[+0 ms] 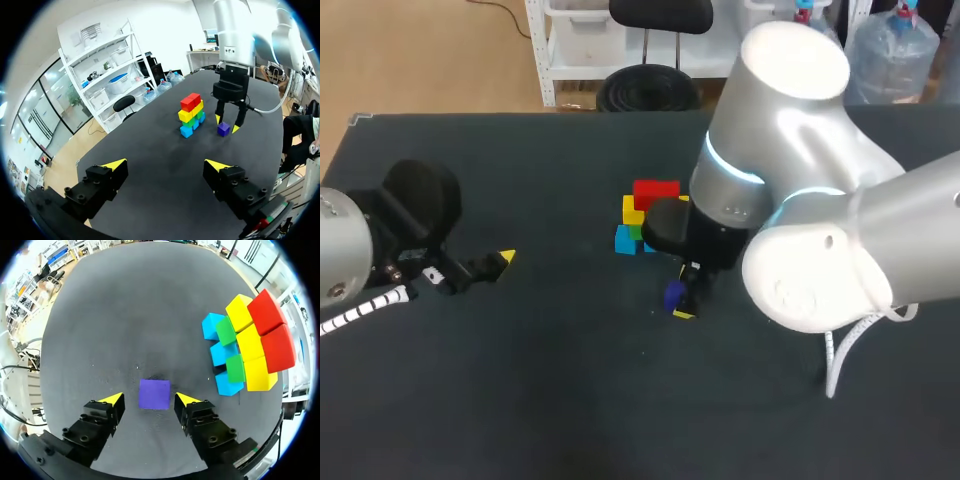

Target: Place the blue cubes, place green cubes on the blue cubes, place the yellow cubes on the green cubes, then place the red cubes on the yellow cubes, and place purple cube on the red cubes.

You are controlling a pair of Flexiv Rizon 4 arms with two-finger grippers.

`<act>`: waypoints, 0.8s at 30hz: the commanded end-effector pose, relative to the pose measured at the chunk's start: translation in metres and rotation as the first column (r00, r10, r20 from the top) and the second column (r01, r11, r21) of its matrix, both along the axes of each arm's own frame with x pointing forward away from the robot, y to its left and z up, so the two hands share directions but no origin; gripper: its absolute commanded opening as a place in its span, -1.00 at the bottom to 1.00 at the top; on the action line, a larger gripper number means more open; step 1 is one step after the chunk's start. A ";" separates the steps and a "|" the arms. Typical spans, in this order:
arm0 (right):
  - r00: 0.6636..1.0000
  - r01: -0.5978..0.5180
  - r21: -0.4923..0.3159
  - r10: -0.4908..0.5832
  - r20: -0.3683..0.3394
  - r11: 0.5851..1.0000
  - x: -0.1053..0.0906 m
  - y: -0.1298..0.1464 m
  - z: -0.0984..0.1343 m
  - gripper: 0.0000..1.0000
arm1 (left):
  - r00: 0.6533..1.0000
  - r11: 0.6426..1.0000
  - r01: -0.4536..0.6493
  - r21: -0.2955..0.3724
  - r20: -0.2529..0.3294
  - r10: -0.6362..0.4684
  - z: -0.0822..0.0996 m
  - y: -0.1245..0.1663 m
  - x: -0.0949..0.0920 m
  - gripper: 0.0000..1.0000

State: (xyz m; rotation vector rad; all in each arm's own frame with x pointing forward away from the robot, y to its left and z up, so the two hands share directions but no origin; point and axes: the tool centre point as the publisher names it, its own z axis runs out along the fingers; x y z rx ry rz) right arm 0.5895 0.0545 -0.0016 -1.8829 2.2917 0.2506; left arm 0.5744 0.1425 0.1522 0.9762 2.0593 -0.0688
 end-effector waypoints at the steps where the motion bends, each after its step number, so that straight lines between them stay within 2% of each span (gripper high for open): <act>1: 1.000 0.004 -0.003 -0.004 -0.005 1.000 0.003 0.001 -0.002 0.21 | 1.000 1.000 -0.011 0.003 0.008 0.011 -0.002 -0.003 -0.001 1.00; 3: 1.000 0.005 -0.005 -0.005 -0.007 1.000 0.003 0.001 -0.003 0.13 | 1.000 1.000 -0.011 0.003 0.008 0.011 -0.002 -0.003 -0.001 1.00; 20: 1.000 0.018 -0.010 -0.018 -0.011 1.000 0.007 0.001 -0.005 -0.03 | 1.000 1.000 -0.011 0.003 0.008 0.011 -0.002 -0.003 -0.001 1.00; 21: 1.000 0.019 -0.010 -0.019 -0.011 1.000 0.007 0.001 -0.005 -0.09 | 1.000 1.000 -0.011 0.003 0.008 0.011 -0.002 -0.003 -0.001 1.00; 24: 1.000 0.020 -0.009 -0.020 -0.009 1.000 0.007 0.001 -0.006 -0.55 | 1.000 1.000 -0.011 0.003 0.008 0.011 -0.002 -0.003 -0.001 1.00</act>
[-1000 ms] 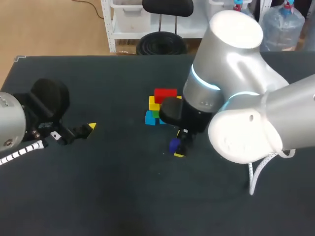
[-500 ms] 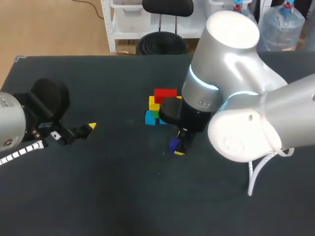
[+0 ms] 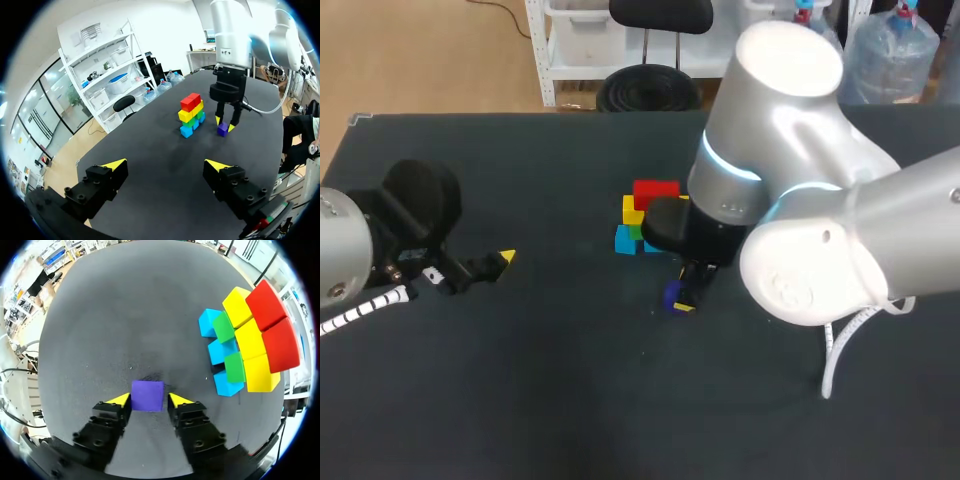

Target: Place the blue cubes, place green cubes on the blue cubes, place the yellow cubes on the green cubes, then place the red cubes on the yellow cubes, and place purple cube on the red cubes.

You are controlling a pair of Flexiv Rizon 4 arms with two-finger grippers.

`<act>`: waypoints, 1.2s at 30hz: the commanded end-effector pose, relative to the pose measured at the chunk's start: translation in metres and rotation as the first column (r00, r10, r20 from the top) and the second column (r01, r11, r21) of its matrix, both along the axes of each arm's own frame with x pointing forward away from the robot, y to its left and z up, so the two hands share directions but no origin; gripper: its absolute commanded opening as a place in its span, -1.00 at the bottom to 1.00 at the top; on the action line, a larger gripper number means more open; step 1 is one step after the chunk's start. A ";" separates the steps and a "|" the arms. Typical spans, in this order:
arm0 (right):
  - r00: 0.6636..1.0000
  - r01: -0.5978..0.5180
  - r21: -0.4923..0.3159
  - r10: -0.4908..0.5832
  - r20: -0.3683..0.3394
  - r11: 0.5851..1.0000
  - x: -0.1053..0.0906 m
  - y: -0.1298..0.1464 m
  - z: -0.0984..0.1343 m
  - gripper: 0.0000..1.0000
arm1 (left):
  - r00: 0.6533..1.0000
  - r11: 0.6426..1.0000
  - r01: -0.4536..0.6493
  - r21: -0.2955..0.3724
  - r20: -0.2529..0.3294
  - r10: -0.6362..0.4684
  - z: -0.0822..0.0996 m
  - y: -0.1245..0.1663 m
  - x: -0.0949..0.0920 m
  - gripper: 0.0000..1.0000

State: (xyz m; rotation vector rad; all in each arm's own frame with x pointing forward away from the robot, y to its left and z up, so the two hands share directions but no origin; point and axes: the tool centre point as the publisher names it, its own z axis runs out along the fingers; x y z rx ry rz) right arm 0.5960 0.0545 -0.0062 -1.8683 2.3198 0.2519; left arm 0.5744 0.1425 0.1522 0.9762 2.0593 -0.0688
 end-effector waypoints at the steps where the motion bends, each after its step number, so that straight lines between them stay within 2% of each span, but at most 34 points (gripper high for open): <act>1: 1.000 0.001 -0.001 -0.001 0.003 1.000 0.000 0.001 -0.001 -0.77 | 1.000 1.000 -0.011 0.003 0.008 0.011 -0.002 -0.003 -0.001 1.00; 3: 1.000 0.000 0.001 0.000 0.003 1.000 0.000 0.001 -0.001 -1.00 | 1.000 1.000 -0.011 0.003 0.008 0.011 -0.002 -0.003 -0.001 1.00; 8: 1.000 -0.013 0.012 0.013 0.005 1.000 -0.002 0.001 0.005 -1.00 | 1.000 1.000 -0.011 0.003 0.008 0.011 -0.002 -0.003 -0.001 1.00; 9: 0.999 -0.025 0.013 0.024 0.024 1.000 -0.003 0.000 0.009 -1.00 | 1.000 1.000 -0.011 0.003 0.008 0.011 -0.002 -0.003 -0.001 1.00; 10: 1.000 -0.019 0.024 0.019 0.011 1.000 -0.003 -0.001 0.012 -1.00 | 1.000 1.000 -0.011 0.003 0.008 0.011 -0.002 -0.003 -0.001 1.00; 20: 0.999 -0.035 0.117 0.033 0.024 0.993 -0.008 -0.014 0.069 -1.00 | 1.000 1.000 -0.011 0.003 0.008 0.011 -0.002 -0.003 -0.001 1.00; 23: 0.998 -0.059 0.131 0.062 -0.012 0.990 -0.010 -0.016 0.084 -1.00 | 1.000 1.000 -0.011 0.003 0.008 0.011 -0.002 -0.003 -0.001 1.00; 29: 0.995 -0.093 0.154 0.098 -0.029 0.984 -0.003 -0.023 0.115 -1.00 | 1.000 1.000 -0.011 0.003 0.008 0.011 -0.002 -0.003 -0.001 1.00; 36: 0.986 -0.165 0.140 0.161 0.037 0.976 0.013 -0.028 0.144 -1.00 | 1.000 1.000 -0.011 0.003 0.008 0.011 -0.002 -0.003 -0.001 1.00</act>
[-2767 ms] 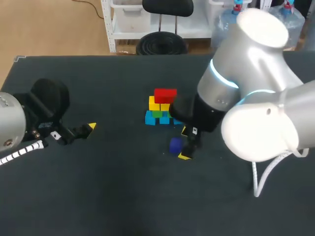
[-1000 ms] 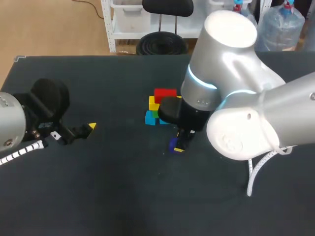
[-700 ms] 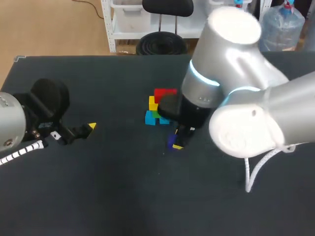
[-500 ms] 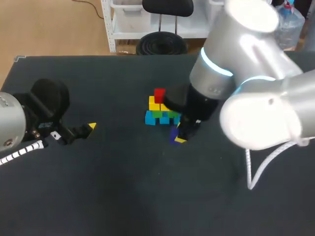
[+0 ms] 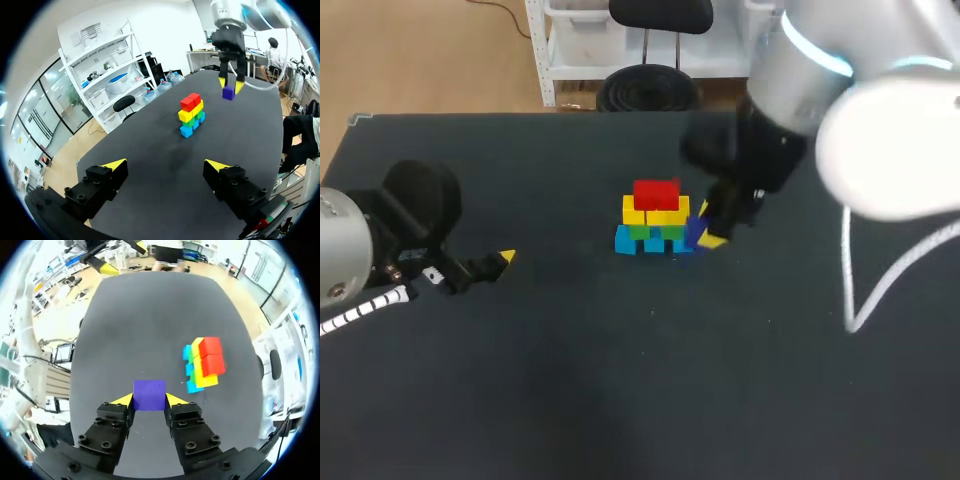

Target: Place the blue cubes, place green cubes on the blue cubes, place the yellow cubes on the green cubes, then place the red cubes on the yellow cubes, and place purple cube on the red cubes.

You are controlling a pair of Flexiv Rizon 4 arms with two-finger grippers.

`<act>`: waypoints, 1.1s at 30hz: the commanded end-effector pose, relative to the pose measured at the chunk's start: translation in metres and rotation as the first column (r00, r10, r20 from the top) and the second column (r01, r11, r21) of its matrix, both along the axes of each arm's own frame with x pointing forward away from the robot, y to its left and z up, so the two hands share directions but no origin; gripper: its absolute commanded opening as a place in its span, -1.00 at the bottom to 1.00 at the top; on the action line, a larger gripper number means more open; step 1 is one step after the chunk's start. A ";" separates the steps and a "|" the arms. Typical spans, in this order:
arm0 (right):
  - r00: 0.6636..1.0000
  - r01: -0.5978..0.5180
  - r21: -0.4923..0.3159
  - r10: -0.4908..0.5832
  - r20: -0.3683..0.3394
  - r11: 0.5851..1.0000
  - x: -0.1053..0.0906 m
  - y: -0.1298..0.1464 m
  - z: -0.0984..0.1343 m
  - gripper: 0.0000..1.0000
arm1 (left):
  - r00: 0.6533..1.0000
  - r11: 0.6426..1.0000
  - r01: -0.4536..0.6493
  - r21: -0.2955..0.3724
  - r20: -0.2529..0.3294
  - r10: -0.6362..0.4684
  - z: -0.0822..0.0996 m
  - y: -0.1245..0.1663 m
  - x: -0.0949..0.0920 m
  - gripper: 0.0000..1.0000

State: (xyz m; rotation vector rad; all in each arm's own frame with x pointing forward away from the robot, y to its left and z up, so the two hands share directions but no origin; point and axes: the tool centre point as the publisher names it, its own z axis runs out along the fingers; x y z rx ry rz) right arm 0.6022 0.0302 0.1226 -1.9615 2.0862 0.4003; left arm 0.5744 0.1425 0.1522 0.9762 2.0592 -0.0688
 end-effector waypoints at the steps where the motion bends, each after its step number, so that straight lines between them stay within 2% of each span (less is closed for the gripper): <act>1: 1.000 -0.016 -0.003 0.016 0.013 1.000 0.010 -0.004 0.017 -1.00 | 1.000 1.000 -0.011 0.003 0.008 0.011 -0.002 -0.002 -0.001 1.00; 8: 0.997 -0.023 -0.017 0.025 0.077 1.000 0.028 0.003 0.018 -1.00 | 1.000 1.000 -0.011 0.003 0.008 0.011 -0.002 -0.002 -0.001 1.00; 13: 0.997 -0.017 -0.036 0.020 0.080 0.999 0.038 0.009 0.010 -1.00 | 1.000 1.000 -0.011 0.003 0.008 0.011 -0.002 -0.002 -0.001 1.00; 24: 0.992 -0.040 -0.078 0.049 0.120 0.996 0.056 0.017 0.010 -1.00 | 1.000 1.000 -0.011 0.003 0.008 0.011 -0.002 -0.002 -0.001 1.00; 33: 0.997 -0.027 -0.096 0.034 0.072 0.995 0.073 0.023 0.006 -1.00 | 1.000 1.000 -0.011 0.003 0.008 0.011 -0.002 -0.002 -0.001 1.00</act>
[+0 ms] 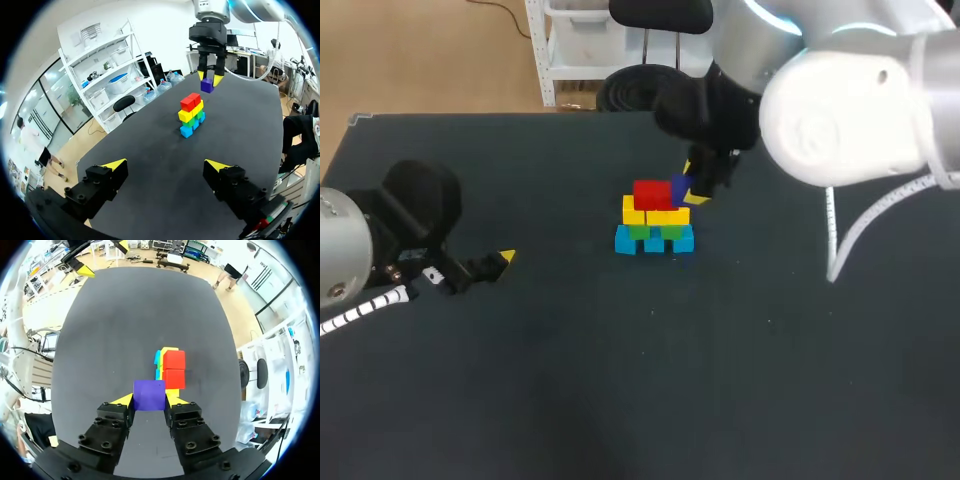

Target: Place the blue cubes, place green cubes on the blue cubes, place the yellow cubes on the green cubes, then place the red cubes on the yellow cubes, and place purple cube on the red cubes.

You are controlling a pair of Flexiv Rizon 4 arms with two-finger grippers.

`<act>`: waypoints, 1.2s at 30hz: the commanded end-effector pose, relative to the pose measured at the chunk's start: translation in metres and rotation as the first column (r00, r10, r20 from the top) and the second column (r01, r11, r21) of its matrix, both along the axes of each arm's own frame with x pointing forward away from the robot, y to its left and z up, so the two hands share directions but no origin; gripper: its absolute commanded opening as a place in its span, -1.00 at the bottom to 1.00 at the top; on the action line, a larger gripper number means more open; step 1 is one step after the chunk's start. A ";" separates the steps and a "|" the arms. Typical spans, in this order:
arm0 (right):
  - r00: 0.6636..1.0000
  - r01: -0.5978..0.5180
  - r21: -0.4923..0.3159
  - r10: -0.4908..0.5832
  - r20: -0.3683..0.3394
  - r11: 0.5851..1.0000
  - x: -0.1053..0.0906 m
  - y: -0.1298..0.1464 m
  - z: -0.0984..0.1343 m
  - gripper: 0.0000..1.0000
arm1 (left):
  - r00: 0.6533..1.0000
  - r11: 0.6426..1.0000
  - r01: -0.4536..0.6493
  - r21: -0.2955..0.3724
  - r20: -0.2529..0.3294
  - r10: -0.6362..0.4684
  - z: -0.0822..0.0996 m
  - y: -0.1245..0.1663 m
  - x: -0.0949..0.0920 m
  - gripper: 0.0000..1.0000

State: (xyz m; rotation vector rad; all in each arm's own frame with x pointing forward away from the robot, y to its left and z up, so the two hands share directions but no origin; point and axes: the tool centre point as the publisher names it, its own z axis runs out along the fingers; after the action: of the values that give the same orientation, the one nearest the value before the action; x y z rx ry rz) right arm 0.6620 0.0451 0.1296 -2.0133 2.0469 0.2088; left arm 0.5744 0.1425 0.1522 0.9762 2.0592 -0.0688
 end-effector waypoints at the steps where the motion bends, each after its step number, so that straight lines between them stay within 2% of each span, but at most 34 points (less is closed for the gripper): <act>1: 1.000 -0.003 -0.009 0.002 -0.032 1.000 0.015 0.009 0.000 -1.00 | 1.000 1.000 -0.011 0.003 0.008 0.011 -0.002 -0.002 -0.001 1.00; 17: 0.999 -0.019 -0.033 0.018 -0.044 0.999 0.037 0.025 -0.005 -1.00 | 1.000 1.000 -0.011 0.003 0.008 0.011 -0.002 -0.002 -0.001 1.00; 36: 0.998 -0.021 -0.044 0.018 -0.065 0.999 0.042 0.031 -0.013 -1.00 | 1.000 1.000 -0.011 0.003 0.008 0.011 -0.002 -0.002 -0.001 1.00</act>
State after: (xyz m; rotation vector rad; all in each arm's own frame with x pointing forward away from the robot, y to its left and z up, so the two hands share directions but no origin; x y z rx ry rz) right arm 0.7018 0.0738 0.1175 -2.0764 2.0872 0.2316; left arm 0.5744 0.1425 0.1522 0.9762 2.0593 -0.0688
